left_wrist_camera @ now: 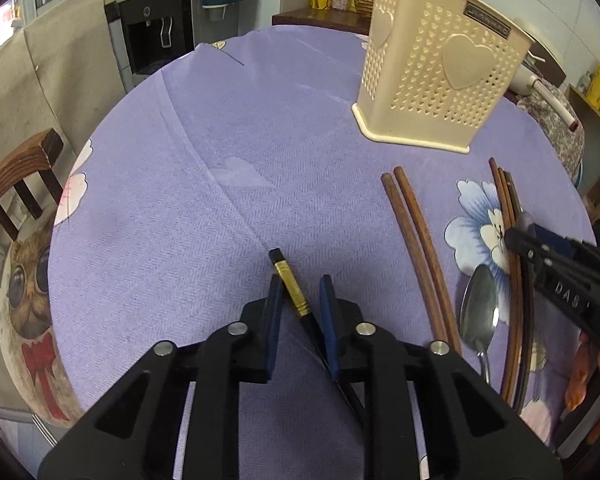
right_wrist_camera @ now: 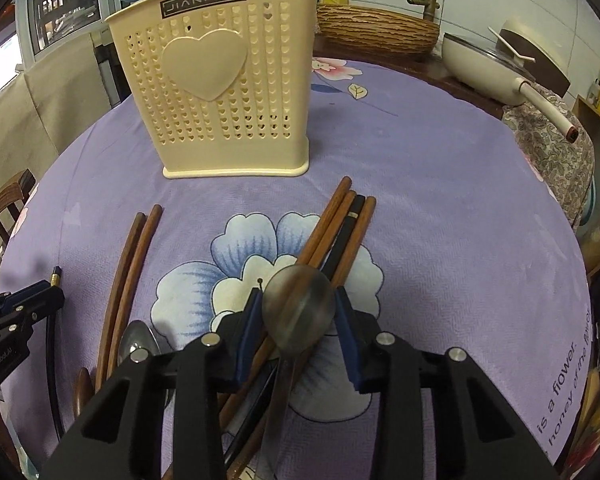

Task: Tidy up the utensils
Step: 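Grasp the gold-tipped black stick with the left gripper while the right grasps a metal spoon, then lift both held utensils and drop them into the cream caddy, opening both grippers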

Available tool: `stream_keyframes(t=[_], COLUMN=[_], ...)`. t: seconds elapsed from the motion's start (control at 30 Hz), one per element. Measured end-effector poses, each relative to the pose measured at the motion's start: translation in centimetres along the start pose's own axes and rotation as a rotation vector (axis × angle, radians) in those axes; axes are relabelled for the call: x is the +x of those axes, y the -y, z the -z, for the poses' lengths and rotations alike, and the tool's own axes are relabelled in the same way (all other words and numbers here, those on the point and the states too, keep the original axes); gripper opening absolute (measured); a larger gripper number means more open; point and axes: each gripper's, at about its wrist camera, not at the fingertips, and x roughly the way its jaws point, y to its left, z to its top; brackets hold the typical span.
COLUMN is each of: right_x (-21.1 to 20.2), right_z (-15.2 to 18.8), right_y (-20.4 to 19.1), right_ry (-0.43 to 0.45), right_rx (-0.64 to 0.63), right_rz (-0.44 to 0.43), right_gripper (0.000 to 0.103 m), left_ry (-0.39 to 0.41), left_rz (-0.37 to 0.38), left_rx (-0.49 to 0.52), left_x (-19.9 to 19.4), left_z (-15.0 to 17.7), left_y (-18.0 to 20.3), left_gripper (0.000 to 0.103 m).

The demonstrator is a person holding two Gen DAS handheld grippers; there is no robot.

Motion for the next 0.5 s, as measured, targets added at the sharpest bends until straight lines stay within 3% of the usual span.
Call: stream_keyframes(t=[0.23, 0.5], right_x=[0.0, -0.5], right_z=[0.2, -0.1], right_y=[0.0, 0.2], right_ry=[0.007, 0.025], right_rx=[-0.005, -0.002], right_rz=[-0.007, -0.023], right_gripper=[0.035, 0.035], left_ry=[0.022, 0.010], left_rz=[-0.055, -0.024], left_rx=[0.027, -0.005], left_x=[0.4, 0.6], left_z=[-0.1, -0.8], left_y=[1.5, 1.5], left_gripper=[0.013, 0.010])
